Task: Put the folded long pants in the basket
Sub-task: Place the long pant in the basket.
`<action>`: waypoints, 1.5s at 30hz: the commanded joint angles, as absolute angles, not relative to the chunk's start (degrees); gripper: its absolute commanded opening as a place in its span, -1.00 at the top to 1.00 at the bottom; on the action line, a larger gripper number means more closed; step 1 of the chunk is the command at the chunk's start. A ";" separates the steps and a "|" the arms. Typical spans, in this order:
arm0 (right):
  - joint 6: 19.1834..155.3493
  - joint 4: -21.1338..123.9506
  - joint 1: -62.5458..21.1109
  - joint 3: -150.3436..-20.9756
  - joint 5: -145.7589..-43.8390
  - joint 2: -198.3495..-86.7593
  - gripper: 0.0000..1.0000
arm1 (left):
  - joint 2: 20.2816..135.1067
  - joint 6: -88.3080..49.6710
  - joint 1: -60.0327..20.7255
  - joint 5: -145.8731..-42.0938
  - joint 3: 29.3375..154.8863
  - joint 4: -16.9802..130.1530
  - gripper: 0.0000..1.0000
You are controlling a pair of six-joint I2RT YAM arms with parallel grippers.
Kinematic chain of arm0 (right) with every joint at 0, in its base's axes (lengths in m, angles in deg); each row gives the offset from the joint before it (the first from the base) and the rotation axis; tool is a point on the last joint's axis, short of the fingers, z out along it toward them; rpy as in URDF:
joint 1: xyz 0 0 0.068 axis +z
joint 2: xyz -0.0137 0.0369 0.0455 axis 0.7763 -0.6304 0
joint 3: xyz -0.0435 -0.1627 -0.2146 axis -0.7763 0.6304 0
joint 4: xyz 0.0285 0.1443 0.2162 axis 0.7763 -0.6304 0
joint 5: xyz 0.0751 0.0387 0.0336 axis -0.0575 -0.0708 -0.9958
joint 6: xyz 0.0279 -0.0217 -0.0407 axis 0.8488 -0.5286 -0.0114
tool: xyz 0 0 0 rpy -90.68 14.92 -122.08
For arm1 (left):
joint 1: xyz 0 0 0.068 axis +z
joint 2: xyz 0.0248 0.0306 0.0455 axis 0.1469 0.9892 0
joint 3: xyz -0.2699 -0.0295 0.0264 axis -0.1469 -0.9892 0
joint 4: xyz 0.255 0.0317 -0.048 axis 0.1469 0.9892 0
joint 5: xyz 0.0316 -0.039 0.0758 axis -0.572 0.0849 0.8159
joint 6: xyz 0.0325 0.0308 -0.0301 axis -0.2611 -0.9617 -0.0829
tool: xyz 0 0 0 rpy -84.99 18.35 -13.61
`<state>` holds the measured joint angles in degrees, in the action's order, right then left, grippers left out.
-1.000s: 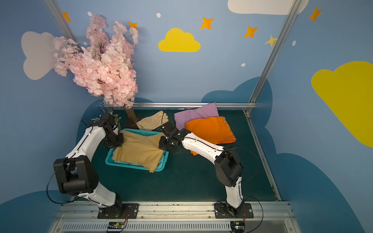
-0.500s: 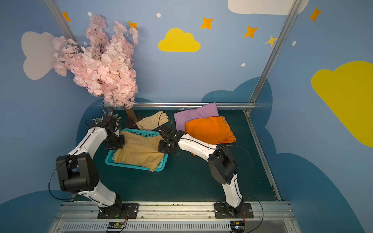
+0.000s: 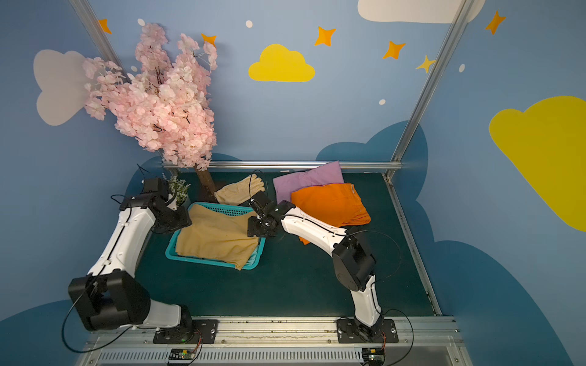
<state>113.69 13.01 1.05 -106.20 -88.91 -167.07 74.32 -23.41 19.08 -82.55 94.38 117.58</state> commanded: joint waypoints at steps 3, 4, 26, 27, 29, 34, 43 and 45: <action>111.15 10.20 -4.29 -111.02 -92.49 -168.30 -0.13 | 68.36 -22.08 18.04 -99.74 87.35 115.64 0.34; 110.15 9.91 -4.95 -112.77 -94.37 -169.60 -0.14 | 68.02 -21.33 17.86 -99.94 85.75 114.82 0.43; 107.96 4.70 -4.17 -129.50 -95.52 -185.26 0.13 | 72.51 -22.03 17.86 -88.18 78.64 112.36 0.59; 107.94 4.94 -4.12 -129.73 -95.63 -185.47 0.21 | 72.94 -22.05 17.86 -87.53 78.60 112.52 0.60; 108.26 5.58 -4.14 -129.78 -95.79 -185.81 0.48 | 74.06 -21.93 17.90 -85.76 78.68 112.86 0.62; 108.15 5.63 -4.51 -130.18 -96.58 -185.57 1.00 | 77.05 -21.53 18.66 -83.87 78.68 114.26 0.74; 103.18 18.84 -2.65 -111.29 -82.14 -169.42 1.00 | 77.27 -21.08 19.13 -82.72 77.92 114.25 0.77; 103.86 22.45 -2.59 -105.70 -78.50 -166.14 1.00 | 77.49 -21.08 19.09 -82.90 77.71 114.30 0.79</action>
<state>104.49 16.85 -2.69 -110.03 -86.50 -172.25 77.09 -21.47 18.69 -83.49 78.62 113.10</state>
